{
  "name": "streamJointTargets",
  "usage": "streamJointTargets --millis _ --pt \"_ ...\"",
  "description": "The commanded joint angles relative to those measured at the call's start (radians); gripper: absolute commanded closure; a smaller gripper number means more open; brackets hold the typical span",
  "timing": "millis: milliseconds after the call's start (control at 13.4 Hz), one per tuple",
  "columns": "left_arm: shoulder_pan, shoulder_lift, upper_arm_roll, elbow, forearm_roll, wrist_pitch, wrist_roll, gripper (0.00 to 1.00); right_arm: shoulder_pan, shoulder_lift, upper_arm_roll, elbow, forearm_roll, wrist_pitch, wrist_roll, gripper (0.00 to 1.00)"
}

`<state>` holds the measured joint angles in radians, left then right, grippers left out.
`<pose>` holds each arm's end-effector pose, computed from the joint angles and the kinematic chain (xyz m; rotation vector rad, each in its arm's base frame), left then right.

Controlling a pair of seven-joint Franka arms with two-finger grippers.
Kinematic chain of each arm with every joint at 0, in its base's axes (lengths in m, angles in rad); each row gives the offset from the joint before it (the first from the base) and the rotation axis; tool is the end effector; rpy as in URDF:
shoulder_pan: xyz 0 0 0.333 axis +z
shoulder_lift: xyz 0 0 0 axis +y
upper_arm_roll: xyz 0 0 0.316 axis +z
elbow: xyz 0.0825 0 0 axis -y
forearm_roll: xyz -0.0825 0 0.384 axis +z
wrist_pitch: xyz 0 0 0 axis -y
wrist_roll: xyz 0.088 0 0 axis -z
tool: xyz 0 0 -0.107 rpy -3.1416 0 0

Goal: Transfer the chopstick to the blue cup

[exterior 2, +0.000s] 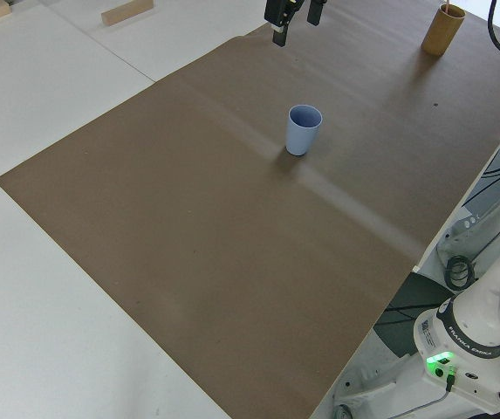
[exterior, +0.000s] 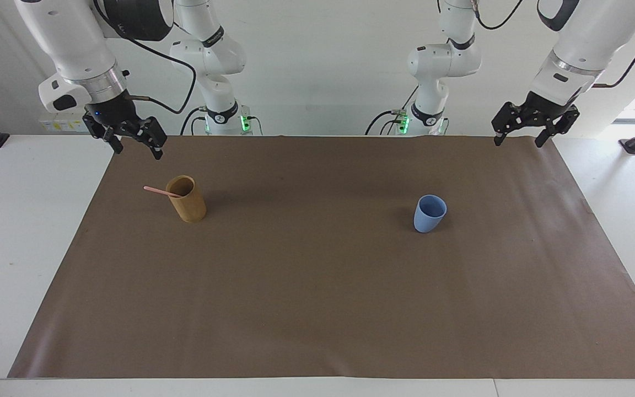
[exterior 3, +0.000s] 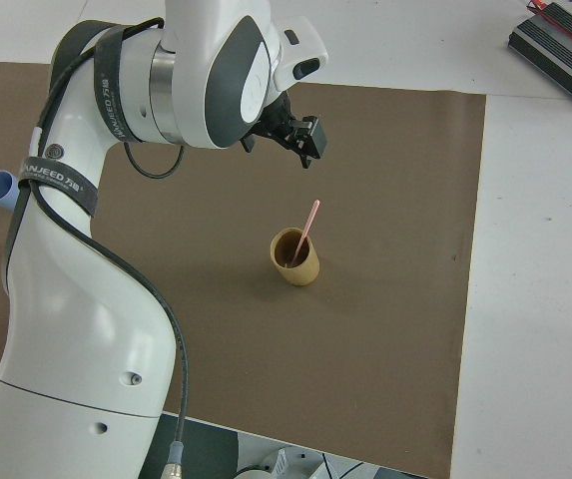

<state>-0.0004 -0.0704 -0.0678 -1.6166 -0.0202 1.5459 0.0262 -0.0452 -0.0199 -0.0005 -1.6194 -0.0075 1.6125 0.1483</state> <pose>0.5285 -0.0397 0.6388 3.1227 -0.1480 -0.0012 0.5512 -0.0260 0.6162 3.1200 -0.3032 0.0209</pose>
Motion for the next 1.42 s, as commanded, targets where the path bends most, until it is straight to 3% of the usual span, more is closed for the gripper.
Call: streamJointTargets --millis 0,1345 --pt "0.014 -0.012 -0.007 -0.017 -0.006 0.008 0.012 0.0 -0.012 -0.017 0.001 -0.02 0.026 0.026 -0.035 0.0" --pt "0.014 -0.022 -0.007 -0.071 -0.007 0.025 0.014 0.0 -0.007 -0.015 0.001 -0.019 0.026 0.029 -0.026 0.0"
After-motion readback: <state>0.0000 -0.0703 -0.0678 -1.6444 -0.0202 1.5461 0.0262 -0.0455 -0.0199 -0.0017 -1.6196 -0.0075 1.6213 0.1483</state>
